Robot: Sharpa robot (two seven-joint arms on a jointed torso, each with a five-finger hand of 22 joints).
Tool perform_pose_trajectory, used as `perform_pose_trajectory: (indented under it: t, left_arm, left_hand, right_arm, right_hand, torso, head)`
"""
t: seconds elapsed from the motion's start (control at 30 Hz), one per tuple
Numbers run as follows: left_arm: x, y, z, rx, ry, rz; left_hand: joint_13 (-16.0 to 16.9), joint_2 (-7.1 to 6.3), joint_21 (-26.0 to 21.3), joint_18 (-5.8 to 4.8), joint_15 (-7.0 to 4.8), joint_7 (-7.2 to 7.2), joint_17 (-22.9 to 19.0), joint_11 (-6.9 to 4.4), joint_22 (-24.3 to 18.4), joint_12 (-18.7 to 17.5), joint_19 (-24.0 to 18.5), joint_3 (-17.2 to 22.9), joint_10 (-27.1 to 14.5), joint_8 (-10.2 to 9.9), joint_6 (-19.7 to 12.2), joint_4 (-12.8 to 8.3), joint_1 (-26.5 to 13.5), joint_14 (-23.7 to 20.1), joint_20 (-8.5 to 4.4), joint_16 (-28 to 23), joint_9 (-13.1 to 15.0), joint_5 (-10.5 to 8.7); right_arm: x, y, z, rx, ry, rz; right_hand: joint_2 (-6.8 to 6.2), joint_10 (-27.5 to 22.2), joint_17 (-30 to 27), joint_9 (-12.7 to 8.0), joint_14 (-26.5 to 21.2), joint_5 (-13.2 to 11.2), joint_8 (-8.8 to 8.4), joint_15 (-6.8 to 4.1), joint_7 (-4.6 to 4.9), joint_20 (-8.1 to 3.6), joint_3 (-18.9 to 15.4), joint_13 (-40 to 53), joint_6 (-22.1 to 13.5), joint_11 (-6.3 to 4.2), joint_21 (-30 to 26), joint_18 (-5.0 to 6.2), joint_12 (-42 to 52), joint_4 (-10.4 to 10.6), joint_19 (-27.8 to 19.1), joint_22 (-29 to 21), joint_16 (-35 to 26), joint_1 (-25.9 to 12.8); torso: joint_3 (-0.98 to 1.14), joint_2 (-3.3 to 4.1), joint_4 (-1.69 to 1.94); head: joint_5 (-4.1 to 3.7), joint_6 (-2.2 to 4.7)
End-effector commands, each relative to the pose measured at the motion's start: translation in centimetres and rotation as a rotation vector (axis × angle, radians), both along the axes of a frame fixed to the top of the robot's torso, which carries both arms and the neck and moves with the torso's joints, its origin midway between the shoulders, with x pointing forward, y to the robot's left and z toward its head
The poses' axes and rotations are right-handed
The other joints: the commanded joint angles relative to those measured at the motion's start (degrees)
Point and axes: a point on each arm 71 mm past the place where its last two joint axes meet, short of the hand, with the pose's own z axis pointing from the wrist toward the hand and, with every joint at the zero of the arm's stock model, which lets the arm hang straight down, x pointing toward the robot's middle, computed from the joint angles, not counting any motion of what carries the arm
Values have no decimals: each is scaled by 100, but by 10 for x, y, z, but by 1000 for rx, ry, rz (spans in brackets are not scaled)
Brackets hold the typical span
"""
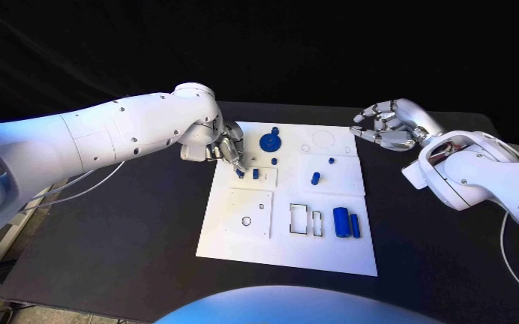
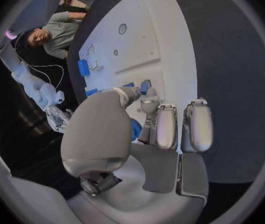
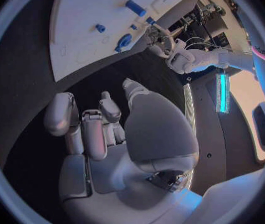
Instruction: Assemble the parts on the task board
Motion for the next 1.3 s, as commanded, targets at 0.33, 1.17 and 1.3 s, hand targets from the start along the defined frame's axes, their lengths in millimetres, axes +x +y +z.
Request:
perform_pose_trajectory:
  t: [0.33, 1.17, 1.3]
  left_arm:
    - [0, -1, -1, 21, 21, -23]
    - [0, -5, -4, 33, 36, -39]
    - [0, -4, -4, 37, 39, -40]
  left_hand:
    - [-5, 30, 39, -13, 23, -5, 229, -6, 133, -4, 29, 1156, 22, 12, 52, -1149, -49, 227, 5, -7, 10, 18]
    - [-2, 31, 41, -14, 22, -5, 228, -6, 136, -2, 30, 1166, 22, 10, 51, -1154, -56, 226, 4, -8, 15, 15]
    - [-2, 31, 41, -14, 22, -5, 228, -6, 136, -2, 30, 1166, 22, 10, 51, -1154, -56, 226, 4, -8, 15, 15]
  right_arm:
    - [0, 2, 0, -2, -7, 11]
    - [-1, 2, 0, -2, -6, 12]
    - [-1, 2, 0, -2, -6, 12]
  right_hand:
    - [9, -19, 99, 8, 270, 17, 32, -21, -9, -14, -9, 1, -38, 5, -21, 81, -2, 6, -5, -3, -26, 26]
    - [9, -19, 99, 8, 270, 17, 32, -21, -9, -14, -9, 1, -38, 5, -21, 81, -2, 6, -5, -3, -26, 26]
    - [17, -23, 96, 11, 271, 17, 43, -23, -10, -16, -29, -8, -43, 4, -36, 82, -4, 7, 2, -5, -33, 39]
  torso:
    - [-2, 2, -3]
    - [-4, -2, -3]
    - [-2, -2, -2]
  head:
    - [7, -5]
    - [0, -24]
    - [-2, -27]
